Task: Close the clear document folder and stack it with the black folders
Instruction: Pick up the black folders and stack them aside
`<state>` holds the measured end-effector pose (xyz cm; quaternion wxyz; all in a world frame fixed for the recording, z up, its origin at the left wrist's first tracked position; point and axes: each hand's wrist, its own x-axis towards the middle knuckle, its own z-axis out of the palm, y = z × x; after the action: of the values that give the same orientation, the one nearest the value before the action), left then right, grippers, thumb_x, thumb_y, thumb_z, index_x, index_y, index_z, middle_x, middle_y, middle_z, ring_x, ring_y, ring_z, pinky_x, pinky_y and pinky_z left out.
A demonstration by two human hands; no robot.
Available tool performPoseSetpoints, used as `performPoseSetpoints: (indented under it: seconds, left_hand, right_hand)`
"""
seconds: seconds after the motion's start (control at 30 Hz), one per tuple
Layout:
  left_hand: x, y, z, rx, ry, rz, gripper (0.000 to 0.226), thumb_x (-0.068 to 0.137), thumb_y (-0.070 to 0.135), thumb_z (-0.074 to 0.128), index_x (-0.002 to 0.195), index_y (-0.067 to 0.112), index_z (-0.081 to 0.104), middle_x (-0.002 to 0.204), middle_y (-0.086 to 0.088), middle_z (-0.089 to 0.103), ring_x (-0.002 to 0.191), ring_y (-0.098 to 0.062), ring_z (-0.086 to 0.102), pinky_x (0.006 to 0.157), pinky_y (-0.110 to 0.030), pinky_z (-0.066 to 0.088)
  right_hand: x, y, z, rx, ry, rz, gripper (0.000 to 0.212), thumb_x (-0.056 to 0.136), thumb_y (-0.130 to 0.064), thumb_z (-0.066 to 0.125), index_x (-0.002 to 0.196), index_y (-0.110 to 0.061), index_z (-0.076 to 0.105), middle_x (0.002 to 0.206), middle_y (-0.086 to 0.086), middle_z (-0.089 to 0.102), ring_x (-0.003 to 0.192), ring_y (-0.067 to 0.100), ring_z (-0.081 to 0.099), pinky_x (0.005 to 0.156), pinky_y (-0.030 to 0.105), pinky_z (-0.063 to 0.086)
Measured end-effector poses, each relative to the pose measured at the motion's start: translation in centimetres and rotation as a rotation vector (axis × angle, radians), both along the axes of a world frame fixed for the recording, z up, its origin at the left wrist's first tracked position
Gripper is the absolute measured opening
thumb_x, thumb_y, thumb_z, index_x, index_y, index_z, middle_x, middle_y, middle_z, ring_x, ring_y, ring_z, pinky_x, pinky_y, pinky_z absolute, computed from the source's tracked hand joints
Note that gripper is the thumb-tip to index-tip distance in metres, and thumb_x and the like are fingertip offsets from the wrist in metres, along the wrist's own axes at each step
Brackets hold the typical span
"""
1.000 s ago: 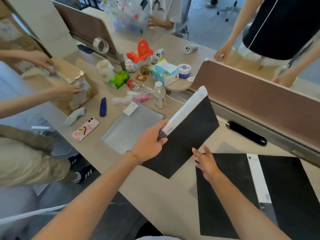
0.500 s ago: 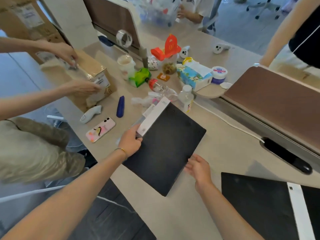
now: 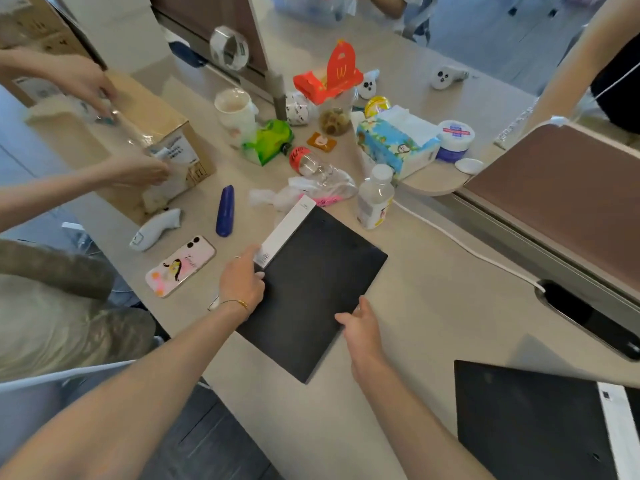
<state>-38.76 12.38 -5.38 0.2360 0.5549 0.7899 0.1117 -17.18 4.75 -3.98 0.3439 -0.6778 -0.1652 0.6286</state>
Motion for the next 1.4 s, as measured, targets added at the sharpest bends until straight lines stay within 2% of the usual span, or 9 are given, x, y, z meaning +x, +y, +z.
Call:
performPoseSetpoints:
  seconds: [0.23,0.5,0.67,0.9,1.0,1.1,1.23,1.3,1.4]
  left_hand:
    - [1.3,-0.6,1.2,0.054,0.078,-0.092,0.047,0.099,0.016,0.058,0.144,0.016,0.047,0.138,-0.014,0.057,0.118,-0.037,0.055,0.101,-0.047,0.049]
    - [13.0,-6.1,3.8,0.139,-0.149,-0.314,0.051,0.099,0.017,0.061,0.148,0.023,0.048,0.149,-0.004,0.052,0.134,-0.026,0.051,0.112,-0.043,0.044]
    - [21.1,-9.8,3.5,0.103,-0.249,-0.535,0.056,0.092,0.005,0.058,0.146,0.016,0.049,0.144,-0.01,0.054,0.127,-0.033,0.054,0.107,-0.044,0.048]
    - [30.5,-14.5,2.7,0.049,-0.264,-0.674,0.054,0.095,0.008,0.057,0.148,0.017,0.048,0.143,-0.011,0.053,0.125,-0.033,0.055,0.106,-0.044,0.048]
    - [34.6,-16.3,2.1,-0.011,-0.23,-0.704,0.052,0.098,0.012,0.053,0.149,0.018,0.045,0.144,-0.011,0.052,0.125,-0.034,0.054,0.107,-0.044,0.047]
    - [39.2,-17.7,1.9,-0.07,-0.175,-0.768,0.053,0.099,0.014,0.05,0.151,0.02,0.042,0.147,-0.01,0.049,0.13,-0.033,0.051,0.108,-0.045,0.047]
    - [45.5,-18.2,1.8,-0.101,-0.091,-0.868,0.054,0.101,0.017,0.051,0.153,0.023,0.038,0.148,-0.009,0.049,0.131,-0.031,0.052,0.108,-0.046,0.049]
    - [48.2,-17.8,1.5,-0.118,-0.027,-0.939,0.055,0.1,0.015,0.051,0.154,0.022,0.038,0.146,-0.01,0.05,0.128,-0.031,0.053,0.104,-0.047,0.051]
    - [51.0,-16.8,0.7,-0.148,0.052,-0.995,0.057,0.098,0.012,0.051,0.153,0.016,0.038,0.147,-0.013,0.05,0.127,-0.034,0.053,0.106,-0.048,0.049]
  right_hand:
    - [1.9,-0.6,0.5,0.054,-0.114,0.11,0.073,0.089,0.0,0.058,0.154,-0.02,0.034,0.159,-0.001,0.036,0.144,0.017,0.037,0.118,0.037,0.03]
    - [8.8,-4.7,5.2,0.211,-0.436,0.155,0.07,0.086,0.001,0.057,0.149,-0.024,0.042,0.152,-0.005,0.045,0.139,0.015,0.043,0.115,0.038,0.037]
    - [15.9,-9.6,7.2,0.234,-0.57,0.075,0.068,0.085,-0.002,0.053,0.148,-0.026,0.043,0.151,-0.006,0.045,0.137,0.013,0.043,0.116,0.036,0.036]
    - [26.5,-17.3,6.7,0.145,-0.594,-0.089,0.062,0.092,-0.003,0.054,0.149,-0.027,0.043,0.151,-0.004,0.045,0.139,0.014,0.043,0.11,0.028,0.038]
    - [30.9,-21.4,6.0,0.097,-0.628,-0.142,0.056,0.095,-0.003,0.054,0.146,-0.025,0.048,0.147,-0.004,0.051,0.134,0.016,0.048,0.111,0.032,0.042]
    - [35.2,-26.0,4.9,0.018,-0.665,-0.158,0.039,0.096,-0.007,0.054,0.131,-0.023,0.061,0.131,-0.004,0.063,0.118,0.016,0.06,0.1,0.03,0.051]
    - [39.3,-32.2,2.6,-0.208,-0.809,-0.133,0.019,0.088,-0.023,0.057,0.083,-0.024,0.075,0.083,-0.005,0.075,0.077,0.015,0.069,0.075,0.032,0.059]
    - [40.7,-34.8,1.6,-0.306,-0.814,-0.112,0.025,0.081,-0.031,0.055,0.064,-0.018,0.068,0.063,-0.003,0.069,0.063,0.02,0.065,0.066,0.036,0.059]
    - [42.1,-37.4,0.5,-0.439,-0.738,-0.09,0.038,0.079,-0.037,0.048,0.057,-0.01,0.064,0.058,0.003,0.066,0.061,0.024,0.062,0.065,0.035,0.055]
